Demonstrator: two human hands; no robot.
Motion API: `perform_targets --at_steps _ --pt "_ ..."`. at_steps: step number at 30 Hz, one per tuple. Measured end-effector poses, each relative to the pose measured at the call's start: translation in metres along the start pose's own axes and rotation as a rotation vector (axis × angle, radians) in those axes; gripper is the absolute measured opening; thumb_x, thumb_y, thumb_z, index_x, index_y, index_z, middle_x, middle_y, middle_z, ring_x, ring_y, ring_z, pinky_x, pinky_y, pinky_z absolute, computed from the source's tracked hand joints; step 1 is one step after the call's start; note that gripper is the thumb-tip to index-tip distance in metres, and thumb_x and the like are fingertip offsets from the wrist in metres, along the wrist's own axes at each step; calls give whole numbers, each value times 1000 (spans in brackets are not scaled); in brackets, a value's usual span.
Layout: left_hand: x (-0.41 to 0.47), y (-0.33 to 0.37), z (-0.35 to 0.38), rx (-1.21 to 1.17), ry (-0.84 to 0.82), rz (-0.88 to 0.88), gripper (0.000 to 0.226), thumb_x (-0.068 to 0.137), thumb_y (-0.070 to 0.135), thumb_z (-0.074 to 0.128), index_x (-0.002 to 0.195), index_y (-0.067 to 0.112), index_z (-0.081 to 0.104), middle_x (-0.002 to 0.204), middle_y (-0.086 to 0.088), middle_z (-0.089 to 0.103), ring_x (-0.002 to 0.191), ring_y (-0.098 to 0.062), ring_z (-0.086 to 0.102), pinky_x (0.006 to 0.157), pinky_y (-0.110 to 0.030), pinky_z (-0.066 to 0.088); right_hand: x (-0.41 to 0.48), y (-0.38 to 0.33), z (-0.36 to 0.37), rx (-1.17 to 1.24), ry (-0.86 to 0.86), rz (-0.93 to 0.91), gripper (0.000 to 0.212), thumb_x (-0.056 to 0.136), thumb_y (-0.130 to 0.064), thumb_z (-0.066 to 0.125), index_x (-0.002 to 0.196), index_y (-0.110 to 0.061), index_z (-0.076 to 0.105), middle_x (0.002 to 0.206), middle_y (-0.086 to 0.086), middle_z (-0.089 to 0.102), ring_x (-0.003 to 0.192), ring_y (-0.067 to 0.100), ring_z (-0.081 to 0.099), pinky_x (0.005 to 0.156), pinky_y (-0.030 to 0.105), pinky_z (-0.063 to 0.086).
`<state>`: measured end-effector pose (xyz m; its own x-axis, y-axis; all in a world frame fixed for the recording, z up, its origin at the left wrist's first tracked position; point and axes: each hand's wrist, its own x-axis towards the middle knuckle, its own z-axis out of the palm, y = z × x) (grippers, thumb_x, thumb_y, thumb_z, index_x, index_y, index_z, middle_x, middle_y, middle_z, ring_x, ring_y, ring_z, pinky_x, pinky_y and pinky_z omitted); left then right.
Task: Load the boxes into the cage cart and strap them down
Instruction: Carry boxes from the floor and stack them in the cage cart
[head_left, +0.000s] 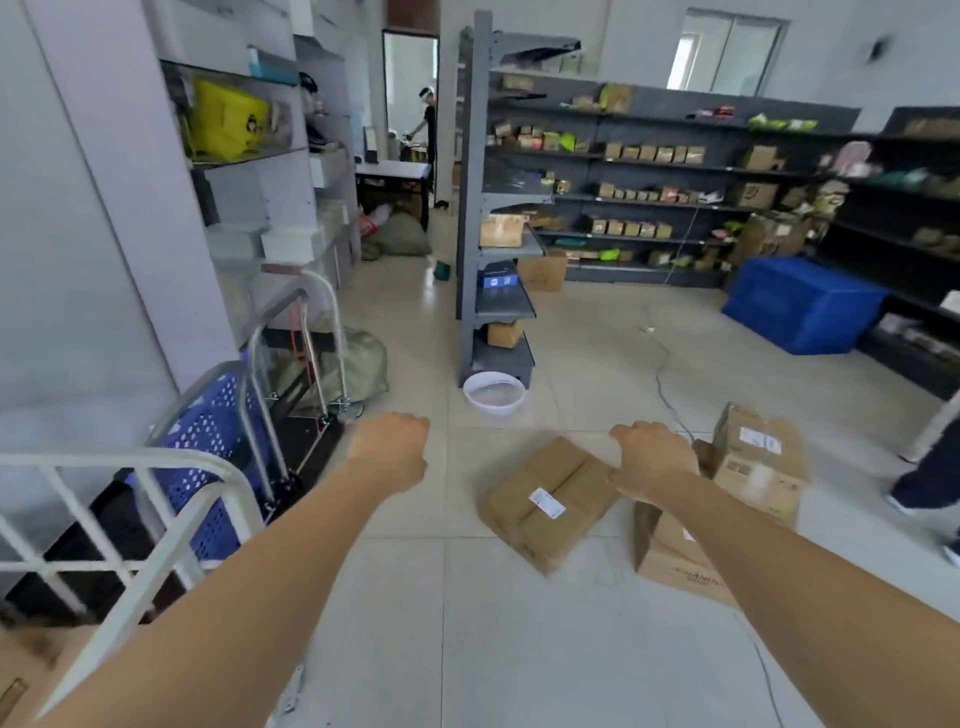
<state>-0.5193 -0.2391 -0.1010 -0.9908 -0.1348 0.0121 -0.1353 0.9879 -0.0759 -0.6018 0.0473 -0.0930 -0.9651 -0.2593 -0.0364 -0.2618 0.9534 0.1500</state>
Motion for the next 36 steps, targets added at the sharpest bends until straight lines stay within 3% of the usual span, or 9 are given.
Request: perform_targets --at_steps 6,15,26,30,36 --pt "97 40 24 15 -94 97 35 92 25 54 124 13 48 125 -7 54 119 -27 50 89 -35 42 66 41 24 27 -83 106 49 90 -26 52 138 -22 45 131 4 51 124 24 45 90 34 40" --pt "228 103 75 -27 -232 108 32 93 23 52 123 14 49 123 -5 54 117 -25 51 88 -35 42 181 109 79 57 -183 138 47 93 -26 46 140 -21 44 133 4 51 126 25 45 94 36 43" --pt "353 178 163 -146 -461 -35 46 96 24 48 141 18 40 136 -3 49 125 -24 48 95 -35 43 344 182 162 -10 -327 4 40 92 -29 47 130 -17 50 118 7 58 112 27 55 79 33 45" --pt "394 192 199 -171 -542 -91 45 96 28 48 139 18 41 131 -1 52 121 -21 51 89 -33 46 405 196 191 -28 -405 -19 41 92 -30 47 131 -19 50 123 6 58 115 27 54 82 33 47" --pt "465 208 258 -240 -651 -180 46 97 30 47 140 17 40 138 0 48 127 -20 46 93 -32 44 497 210 236 -4 -515 -26 45 90 -33 54 133 -21 49 125 4 56 120 25 50 88 34 47"
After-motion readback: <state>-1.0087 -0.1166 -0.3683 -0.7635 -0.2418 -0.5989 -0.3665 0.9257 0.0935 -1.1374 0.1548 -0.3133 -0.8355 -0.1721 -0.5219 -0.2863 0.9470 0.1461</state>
